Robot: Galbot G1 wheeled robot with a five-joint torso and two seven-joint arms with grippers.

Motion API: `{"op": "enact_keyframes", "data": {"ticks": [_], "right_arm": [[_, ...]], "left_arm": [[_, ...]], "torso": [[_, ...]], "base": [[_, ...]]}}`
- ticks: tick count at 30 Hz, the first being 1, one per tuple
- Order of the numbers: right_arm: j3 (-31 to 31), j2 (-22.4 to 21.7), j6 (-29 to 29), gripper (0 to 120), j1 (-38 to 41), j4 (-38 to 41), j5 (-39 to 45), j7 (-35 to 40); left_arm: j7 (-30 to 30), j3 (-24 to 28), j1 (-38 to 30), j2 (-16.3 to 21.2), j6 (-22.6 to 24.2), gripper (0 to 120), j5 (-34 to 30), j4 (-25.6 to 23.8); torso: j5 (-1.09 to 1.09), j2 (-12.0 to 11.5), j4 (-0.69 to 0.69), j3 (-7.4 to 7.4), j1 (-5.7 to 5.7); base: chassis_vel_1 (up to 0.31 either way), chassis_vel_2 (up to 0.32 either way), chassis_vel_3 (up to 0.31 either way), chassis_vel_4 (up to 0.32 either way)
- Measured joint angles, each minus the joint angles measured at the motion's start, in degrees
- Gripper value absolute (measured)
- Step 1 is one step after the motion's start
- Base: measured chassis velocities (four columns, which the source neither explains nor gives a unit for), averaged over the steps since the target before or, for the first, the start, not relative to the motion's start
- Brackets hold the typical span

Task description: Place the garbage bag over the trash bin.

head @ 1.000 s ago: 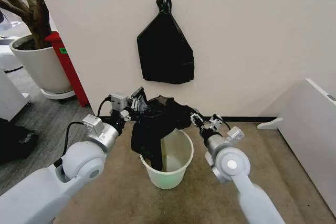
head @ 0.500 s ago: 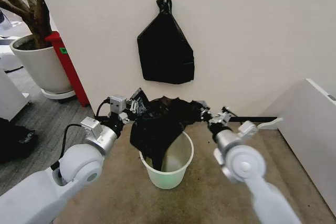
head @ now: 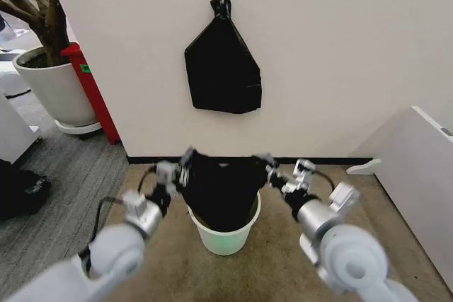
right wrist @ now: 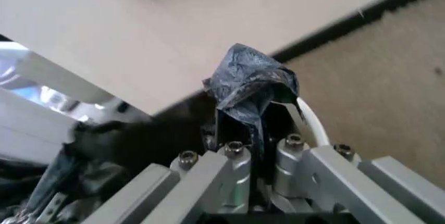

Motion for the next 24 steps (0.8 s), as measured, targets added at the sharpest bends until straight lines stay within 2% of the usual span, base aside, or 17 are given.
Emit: {"op": "enact_keyframes", "data": {"ticks": [3, 7, 10, 11, 12, 14, 19, 24], "right_arm": [[-0.15, -0.06, -0.06, 0, -0.41, 1.51, 0.31, 0.79], [0.51, -1.2, -0.05, 0, 0.46, 6.09, 2.44, 2.67], [1.91, -2.55, -0.07, 0, 0.57, 11.27, 5.91, 5.43], [1.99, -2.64, -0.08, 0, 0.49, 11.53, 6.12, 5.61], [2.49, -3.23, -0.44, 0, -0.97, 12.91, 7.02, 7.11], [2.63, -3.41, -1.51, 0, -3.71, 13.18, 5.82, 7.62], [1.81, -2.49, -3.67, 0, -8.11, 13.23, 1.74, 8.1], [1.04, -1.42, -5.0, 0, -11.18, 12.81, -0.24, 11.22]], "left_arm": [[-0.49, -0.98, 1.76, -0.01, -0.18, 0, 0.5, -0.83], [-2.13, -2.66, 3.33, 1.01, -0.19, 0, 0.05, -4.72], [-3.8, -3.9, 6.04, 2.79, 0.21, 0, -1.12, -10.68], [-3.96, -4.03, 6.46, 2.92, 0.27, 0, -1.18, -11.27], [-4.95, -4.72, 9.46, 3.31, 0.51, 0, -0.98, -13.91], [-6.68, -5.36, 13.07, 2.94, 0.51, 0, 0.37, -15.44], [-10.66, -5.36, 16.66, 0.64, 0.78, 0, 2.87, -14.45], [-16.82, -5.08, 18.63, -1.15, 3.97, 0, 4.02, -12.79]], "torso": [[-0.01, 0.0, -0.01, 0.0, 0.0], [-0.01, 0.0, 0.0, 0.0, 0.0], [0.0, 0.0, -0.02, 0.0, 0.0], [0.0, 0.0, -0.02, 0.0, 0.0], [0.0, 0.01, 0.0, -0.01, 0.0], [0.0, 0.01, -0.01, -0.01, 0.0], [0.0, 0.01, -0.01, -0.01, 0.0], [-0.01, 0.01, -0.01, 0.0, 0.0]], "base": [[0.0, 0.0, 0.0, 0.0], [0.0, 0.0, 0.0, 0.0], [0.0, 0.0, 0.0, 0.0], [0.0, 0.0, 0.0, 0.0], [0.0, 0.0, 0.0, 0.0], [0.0, 0.0, 0.0, 0.0], [0.0, 0.0, 0.0, 0.0], [0.0, 0.0, 0.0, 0.0]]}}
